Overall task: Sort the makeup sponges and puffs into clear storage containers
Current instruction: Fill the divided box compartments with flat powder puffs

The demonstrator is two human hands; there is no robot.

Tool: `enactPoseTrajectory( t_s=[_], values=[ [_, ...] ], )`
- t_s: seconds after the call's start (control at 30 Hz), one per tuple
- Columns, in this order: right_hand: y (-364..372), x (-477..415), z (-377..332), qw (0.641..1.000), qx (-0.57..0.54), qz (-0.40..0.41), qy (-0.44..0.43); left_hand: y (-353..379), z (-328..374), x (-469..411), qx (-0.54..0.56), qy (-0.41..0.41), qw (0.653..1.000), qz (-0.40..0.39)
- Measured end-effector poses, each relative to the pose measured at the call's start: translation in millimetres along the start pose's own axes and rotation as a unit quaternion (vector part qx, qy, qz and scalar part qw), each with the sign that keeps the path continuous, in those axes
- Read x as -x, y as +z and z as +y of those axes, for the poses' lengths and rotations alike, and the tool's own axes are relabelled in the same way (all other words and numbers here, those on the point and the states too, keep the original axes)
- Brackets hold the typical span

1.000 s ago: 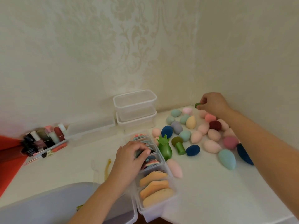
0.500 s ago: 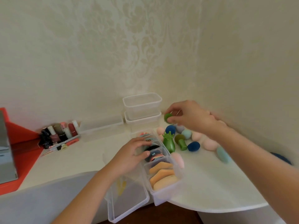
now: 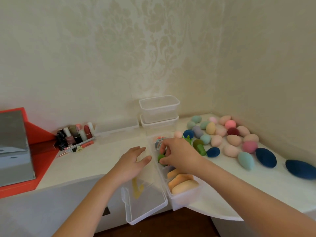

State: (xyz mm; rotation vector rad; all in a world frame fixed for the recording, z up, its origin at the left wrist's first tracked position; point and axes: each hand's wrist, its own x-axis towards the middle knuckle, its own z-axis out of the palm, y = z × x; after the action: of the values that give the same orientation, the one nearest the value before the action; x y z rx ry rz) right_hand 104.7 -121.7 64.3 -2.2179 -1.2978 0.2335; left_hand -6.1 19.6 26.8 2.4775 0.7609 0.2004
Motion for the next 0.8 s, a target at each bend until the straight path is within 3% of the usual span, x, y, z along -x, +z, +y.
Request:
enactPoseTrajectory(
  t_s=[0.37, 0.53, 0.57, 0.67, 0.8],
  values=[
    [3.1, 2.8, -7.0, 0.989, 0.149, 0.016, -0.012, 1.7, 2.2, 1.2, -0.013, -0.047, 0.999, 0.017],
    [-9.6, 14.0, -1.3, 0.983, 0.112, -0.139, -0.033, 2.8, 0.7, 9.6, 0.011, -0.076, 0.993, 0.089],
    [-10.8, 16.2, 0.3, 0.983, 0.107, -0.137, -0.052, 3.1, 0.0, 11.8, 0.025, -0.087, 0.991, 0.102],
    [-13.9, 22.5, 9.5, 0.99, 0.119, -0.001, -0.078, -0.5, -0.5, 22.4, 0.059, -0.114, 0.983, 0.133],
    [-21.0, 45.5, 30.7, 0.99, 0.078, 0.114, 0.023, -13.6, -5.0, 40.5, 0.049, -0.16, 0.976, 0.137]
  ],
)
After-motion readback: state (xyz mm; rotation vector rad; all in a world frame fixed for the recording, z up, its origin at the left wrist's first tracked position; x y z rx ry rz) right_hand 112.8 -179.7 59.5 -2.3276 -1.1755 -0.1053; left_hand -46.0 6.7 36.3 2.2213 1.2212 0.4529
